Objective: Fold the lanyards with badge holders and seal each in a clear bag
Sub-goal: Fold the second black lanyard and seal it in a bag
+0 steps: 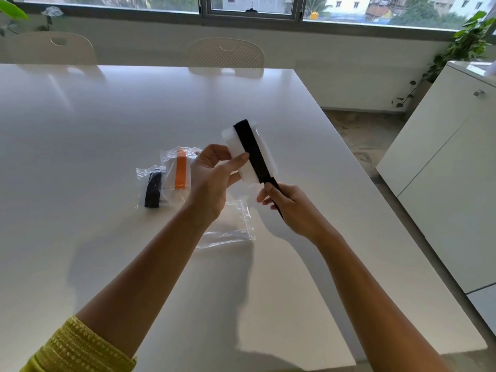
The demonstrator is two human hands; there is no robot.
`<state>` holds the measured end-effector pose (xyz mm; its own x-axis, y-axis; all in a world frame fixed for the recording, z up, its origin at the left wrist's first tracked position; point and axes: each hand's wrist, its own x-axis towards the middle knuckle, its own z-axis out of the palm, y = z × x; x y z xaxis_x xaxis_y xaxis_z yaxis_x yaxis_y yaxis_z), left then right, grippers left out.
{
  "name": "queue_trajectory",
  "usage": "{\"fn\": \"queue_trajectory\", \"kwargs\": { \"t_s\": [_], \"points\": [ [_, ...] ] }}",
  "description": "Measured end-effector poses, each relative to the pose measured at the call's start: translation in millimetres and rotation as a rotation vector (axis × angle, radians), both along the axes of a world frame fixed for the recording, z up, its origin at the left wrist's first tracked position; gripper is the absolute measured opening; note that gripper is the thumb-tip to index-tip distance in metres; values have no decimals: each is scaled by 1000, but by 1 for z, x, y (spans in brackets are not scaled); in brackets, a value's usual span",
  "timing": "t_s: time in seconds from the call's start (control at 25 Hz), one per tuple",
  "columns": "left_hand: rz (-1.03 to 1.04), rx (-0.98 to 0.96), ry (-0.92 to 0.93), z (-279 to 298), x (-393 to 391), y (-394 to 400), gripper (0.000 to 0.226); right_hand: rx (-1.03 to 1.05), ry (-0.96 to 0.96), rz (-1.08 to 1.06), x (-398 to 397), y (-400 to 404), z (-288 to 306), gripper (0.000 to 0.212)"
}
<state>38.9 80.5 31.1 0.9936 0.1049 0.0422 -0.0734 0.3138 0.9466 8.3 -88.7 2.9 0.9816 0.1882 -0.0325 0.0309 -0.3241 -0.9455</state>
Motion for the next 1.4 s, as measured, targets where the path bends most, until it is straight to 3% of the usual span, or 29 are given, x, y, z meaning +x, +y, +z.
{"fn": "queue_trajectory", "kwargs": {
  "t_s": [0.24,0.52,0.68,0.84,0.96,1.04,1.12,1.28,1.4],
  "points": [
    [253,459,-327,-11,-4,-4,27,180,98,-124,-3,5,2,27],
    [177,642,-671,-24,-11,-9,12,345,27,-426,-2,3,3,22],
    [221,857,-739,-38,-11,-12,7,406,55,-384,-3,-1,11,7],
    [295,1086,-816,-45,-8,-14,9,631,290,-349,1,-7,17,30],
    [250,1183,-876,-47,-6,-14,8,577,340,-292,2,-13,15,45],
    [101,1154,-819,-47,-3,-12,7,531,290,-276,3,-16,12,32],
    [-77,1108,-681,-44,3,-4,21,418,280,-334,7,-25,6,32],
    [-422,1281,-360,-29,12,27,63,51,323,-428,13,-46,-9,41],
    [-644,1433,-141,-23,11,44,99,-33,328,-446,13,-53,-14,37]
  ]
}}
